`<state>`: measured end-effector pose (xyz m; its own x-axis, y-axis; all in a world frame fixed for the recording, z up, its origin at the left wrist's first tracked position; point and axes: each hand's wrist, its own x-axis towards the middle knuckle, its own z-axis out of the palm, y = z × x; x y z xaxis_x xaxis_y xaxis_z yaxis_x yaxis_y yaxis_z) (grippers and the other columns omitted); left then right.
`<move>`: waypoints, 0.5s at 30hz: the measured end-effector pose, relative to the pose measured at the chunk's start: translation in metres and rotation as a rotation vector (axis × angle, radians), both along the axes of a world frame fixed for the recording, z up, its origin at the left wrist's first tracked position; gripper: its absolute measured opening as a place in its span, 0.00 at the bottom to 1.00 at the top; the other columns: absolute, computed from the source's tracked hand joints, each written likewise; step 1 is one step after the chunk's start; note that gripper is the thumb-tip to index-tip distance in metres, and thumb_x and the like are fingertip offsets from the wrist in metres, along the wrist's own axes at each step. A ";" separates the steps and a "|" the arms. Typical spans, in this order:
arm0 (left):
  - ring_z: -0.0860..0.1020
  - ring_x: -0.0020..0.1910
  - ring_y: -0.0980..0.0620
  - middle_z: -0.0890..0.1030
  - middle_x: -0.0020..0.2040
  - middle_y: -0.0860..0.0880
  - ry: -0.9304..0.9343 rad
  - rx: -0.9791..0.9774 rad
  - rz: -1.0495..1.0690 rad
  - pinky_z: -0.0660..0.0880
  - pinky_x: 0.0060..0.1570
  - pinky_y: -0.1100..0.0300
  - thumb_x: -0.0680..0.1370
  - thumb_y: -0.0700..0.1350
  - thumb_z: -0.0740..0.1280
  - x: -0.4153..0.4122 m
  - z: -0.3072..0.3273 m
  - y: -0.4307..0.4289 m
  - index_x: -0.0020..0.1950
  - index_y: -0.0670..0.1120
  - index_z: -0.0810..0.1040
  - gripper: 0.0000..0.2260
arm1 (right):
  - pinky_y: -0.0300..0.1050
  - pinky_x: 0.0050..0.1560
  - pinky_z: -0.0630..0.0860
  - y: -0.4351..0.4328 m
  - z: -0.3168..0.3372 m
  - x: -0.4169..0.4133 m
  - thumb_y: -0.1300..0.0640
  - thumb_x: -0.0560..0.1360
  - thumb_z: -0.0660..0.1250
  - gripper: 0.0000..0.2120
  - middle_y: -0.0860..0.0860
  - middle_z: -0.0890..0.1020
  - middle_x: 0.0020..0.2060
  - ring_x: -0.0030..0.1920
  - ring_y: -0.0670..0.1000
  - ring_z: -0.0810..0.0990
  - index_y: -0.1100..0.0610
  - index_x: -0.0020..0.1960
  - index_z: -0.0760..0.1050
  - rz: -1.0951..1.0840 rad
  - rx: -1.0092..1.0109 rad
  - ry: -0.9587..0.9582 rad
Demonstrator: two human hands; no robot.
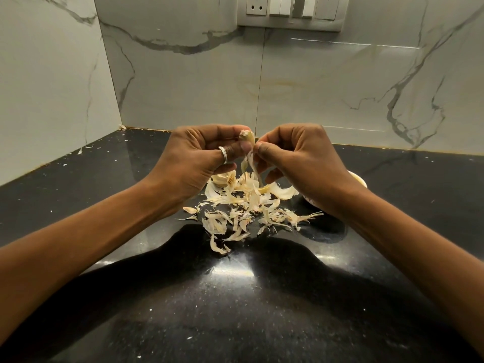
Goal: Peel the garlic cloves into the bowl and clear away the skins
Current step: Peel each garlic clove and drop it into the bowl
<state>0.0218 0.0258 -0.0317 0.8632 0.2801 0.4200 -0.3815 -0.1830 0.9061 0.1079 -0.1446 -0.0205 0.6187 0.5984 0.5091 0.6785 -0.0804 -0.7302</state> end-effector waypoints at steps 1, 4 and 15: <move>0.85 0.50 0.51 0.87 0.49 0.49 -0.003 0.005 0.000 0.82 0.52 0.54 0.67 0.43 0.74 0.000 0.000 0.000 0.55 0.47 0.83 0.16 | 0.42 0.37 0.83 0.000 0.000 0.000 0.61 0.79 0.69 0.05 0.55 0.85 0.39 0.37 0.50 0.86 0.63 0.47 0.80 -0.009 -0.008 -0.015; 0.85 0.51 0.52 0.87 0.50 0.49 -0.016 0.002 -0.001 0.82 0.52 0.57 0.68 0.45 0.74 0.001 -0.001 -0.001 0.55 0.48 0.83 0.16 | 0.41 0.36 0.83 0.001 -0.002 -0.001 0.62 0.79 0.69 0.05 0.56 0.84 0.37 0.36 0.52 0.86 0.63 0.45 0.79 -0.030 -0.039 -0.027; 0.85 0.51 0.51 0.87 0.49 0.49 -0.020 0.009 0.040 0.80 0.47 0.61 0.73 0.41 0.74 0.002 -0.001 0.002 0.56 0.45 0.83 0.13 | 0.41 0.38 0.80 0.000 0.002 -0.004 0.55 0.80 0.68 0.12 0.59 0.87 0.48 0.46 0.54 0.87 0.64 0.54 0.81 0.200 -0.079 0.378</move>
<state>0.0240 0.0279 -0.0330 0.8426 0.3107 0.4399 -0.3919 -0.2064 0.8965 0.1037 -0.1442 -0.0187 0.6211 0.7532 0.2167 0.3722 -0.0402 -0.9273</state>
